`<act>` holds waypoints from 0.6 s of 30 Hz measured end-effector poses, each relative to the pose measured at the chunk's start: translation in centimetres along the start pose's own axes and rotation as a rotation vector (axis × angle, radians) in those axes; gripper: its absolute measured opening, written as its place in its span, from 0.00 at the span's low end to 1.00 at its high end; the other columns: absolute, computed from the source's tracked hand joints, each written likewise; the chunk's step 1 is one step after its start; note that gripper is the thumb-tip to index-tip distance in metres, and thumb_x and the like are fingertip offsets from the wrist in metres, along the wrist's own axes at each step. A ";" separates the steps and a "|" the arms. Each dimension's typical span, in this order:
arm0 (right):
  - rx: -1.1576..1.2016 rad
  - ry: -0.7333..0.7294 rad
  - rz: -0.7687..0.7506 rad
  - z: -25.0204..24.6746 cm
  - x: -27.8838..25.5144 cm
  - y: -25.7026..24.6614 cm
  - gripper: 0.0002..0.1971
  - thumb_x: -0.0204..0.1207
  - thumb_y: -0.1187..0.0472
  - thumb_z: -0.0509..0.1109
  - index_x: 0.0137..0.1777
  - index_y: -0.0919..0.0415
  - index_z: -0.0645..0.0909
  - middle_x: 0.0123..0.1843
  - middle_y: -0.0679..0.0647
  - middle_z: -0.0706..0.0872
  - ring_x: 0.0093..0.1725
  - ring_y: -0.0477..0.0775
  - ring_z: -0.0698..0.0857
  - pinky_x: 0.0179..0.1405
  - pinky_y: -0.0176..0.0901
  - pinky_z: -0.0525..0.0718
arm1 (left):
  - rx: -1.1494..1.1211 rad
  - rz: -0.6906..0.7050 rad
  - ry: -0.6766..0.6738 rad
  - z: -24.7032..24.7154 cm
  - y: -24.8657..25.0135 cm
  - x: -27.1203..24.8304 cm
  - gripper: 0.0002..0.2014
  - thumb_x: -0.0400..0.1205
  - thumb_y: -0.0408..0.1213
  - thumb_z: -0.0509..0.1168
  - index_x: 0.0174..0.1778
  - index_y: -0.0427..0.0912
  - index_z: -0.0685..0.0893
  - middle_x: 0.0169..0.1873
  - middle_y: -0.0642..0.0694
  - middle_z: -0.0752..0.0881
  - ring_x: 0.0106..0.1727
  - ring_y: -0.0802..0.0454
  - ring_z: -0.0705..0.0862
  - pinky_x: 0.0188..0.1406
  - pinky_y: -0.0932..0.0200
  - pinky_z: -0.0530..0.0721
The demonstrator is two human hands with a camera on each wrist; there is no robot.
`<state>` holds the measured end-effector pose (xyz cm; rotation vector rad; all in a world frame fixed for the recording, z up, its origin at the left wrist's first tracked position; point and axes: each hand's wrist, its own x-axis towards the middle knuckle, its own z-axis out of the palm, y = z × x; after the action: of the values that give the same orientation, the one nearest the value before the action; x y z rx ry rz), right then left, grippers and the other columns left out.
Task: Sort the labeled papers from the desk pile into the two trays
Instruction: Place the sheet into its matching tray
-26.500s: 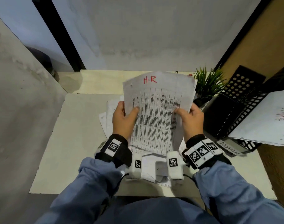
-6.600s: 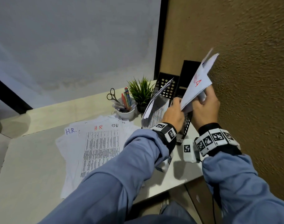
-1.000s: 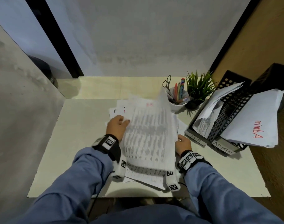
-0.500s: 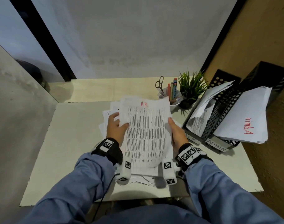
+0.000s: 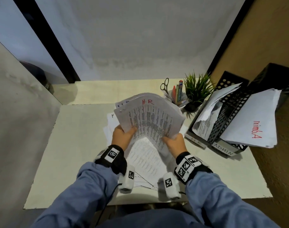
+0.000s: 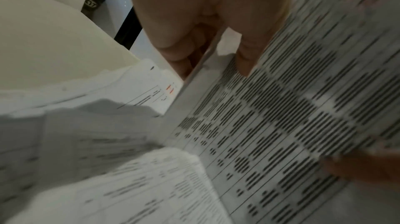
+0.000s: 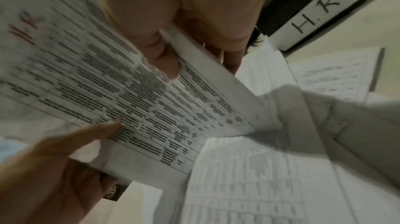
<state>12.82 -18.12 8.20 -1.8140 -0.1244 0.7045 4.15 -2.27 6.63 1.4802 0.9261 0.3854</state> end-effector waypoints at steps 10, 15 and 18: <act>-0.158 0.270 -0.321 -4.5 2.3 -3.6 0.08 0.80 0.66 0.64 0.50 0.71 0.81 0.39 0.58 0.80 0.38 0.52 0.78 0.40 0.45 0.79 | 0.057 0.190 0.005 2.0 4.7 1.0 0.04 0.81 0.40 0.66 0.41 0.48 0.84 0.27 0.52 0.80 0.26 0.56 0.76 0.30 0.60 0.77; -0.333 0.686 -0.229 -8.7 5.4 -3.6 0.33 0.74 0.55 0.70 0.78 0.62 0.65 0.73 0.62 0.70 0.71 0.59 0.72 0.70 0.49 0.72 | 0.219 0.396 -0.134 4.5 10.4 1.3 0.14 0.81 0.38 0.66 0.29 0.48 0.78 0.19 0.51 0.72 0.17 0.58 0.69 0.16 0.65 0.70; -0.196 0.631 0.130 -10.1 7.3 -2.7 0.38 0.71 0.54 0.73 0.77 0.68 0.62 0.74 0.66 0.70 0.70 0.65 0.74 0.70 0.54 0.74 | 0.359 0.517 -0.172 6.5 13.1 1.7 0.14 0.80 0.37 0.66 0.27 0.43 0.76 0.19 0.51 0.73 0.17 0.56 0.70 0.16 0.64 0.71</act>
<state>24.69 -22.56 9.61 -2.1650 0.3558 0.1838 13.93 -3.96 17.51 2.0543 0.4784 0.4710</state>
